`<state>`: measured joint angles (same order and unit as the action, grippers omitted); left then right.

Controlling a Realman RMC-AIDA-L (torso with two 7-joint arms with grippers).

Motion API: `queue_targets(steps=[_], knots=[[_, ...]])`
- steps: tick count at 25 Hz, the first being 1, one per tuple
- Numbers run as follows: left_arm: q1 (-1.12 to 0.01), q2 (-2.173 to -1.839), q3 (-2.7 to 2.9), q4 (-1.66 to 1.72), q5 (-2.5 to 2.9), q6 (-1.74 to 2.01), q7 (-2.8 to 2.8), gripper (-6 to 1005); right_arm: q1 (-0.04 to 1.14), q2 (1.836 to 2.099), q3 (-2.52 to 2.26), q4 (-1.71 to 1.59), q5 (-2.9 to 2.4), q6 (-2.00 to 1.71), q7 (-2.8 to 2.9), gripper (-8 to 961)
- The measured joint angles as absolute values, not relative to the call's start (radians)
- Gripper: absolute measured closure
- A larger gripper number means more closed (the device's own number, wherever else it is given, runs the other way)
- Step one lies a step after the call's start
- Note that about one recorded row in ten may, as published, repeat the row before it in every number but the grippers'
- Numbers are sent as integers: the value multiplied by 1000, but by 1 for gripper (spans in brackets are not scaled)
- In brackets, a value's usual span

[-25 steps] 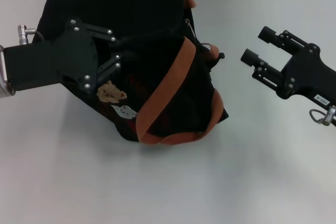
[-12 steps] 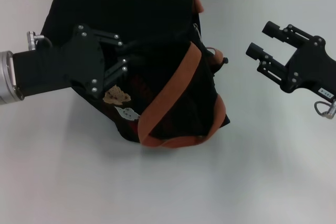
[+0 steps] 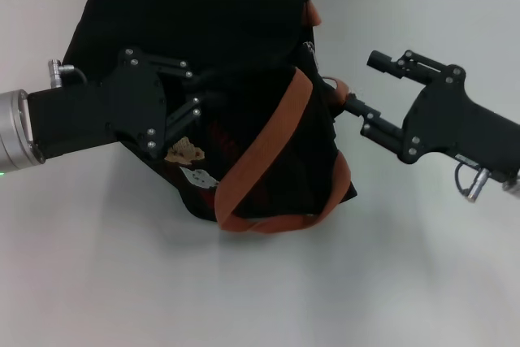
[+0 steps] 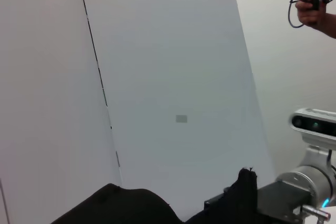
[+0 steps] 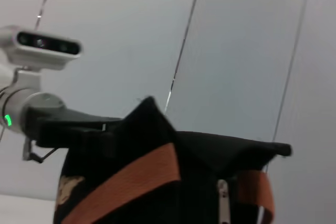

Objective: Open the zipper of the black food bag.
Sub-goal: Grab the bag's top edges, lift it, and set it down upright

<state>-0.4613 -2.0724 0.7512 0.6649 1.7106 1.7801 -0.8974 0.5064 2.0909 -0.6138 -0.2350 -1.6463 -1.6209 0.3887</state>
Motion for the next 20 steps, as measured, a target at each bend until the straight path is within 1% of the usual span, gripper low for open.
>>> queue_targets(steps=[6,11,20], knots=[[-467,-2072,752,642,1712,1777,-895,899,545,2091,-601,-77,-1549,-1595,184,397],[-472,-2072,755,626,1712,1765,-893,899,577,2091,-605,-38,-1525,-1561,154,398],[-482,-2072,750,624,1715,1763,-892,899,597,2091,-611,-4,-1531,-1506,88,399]])
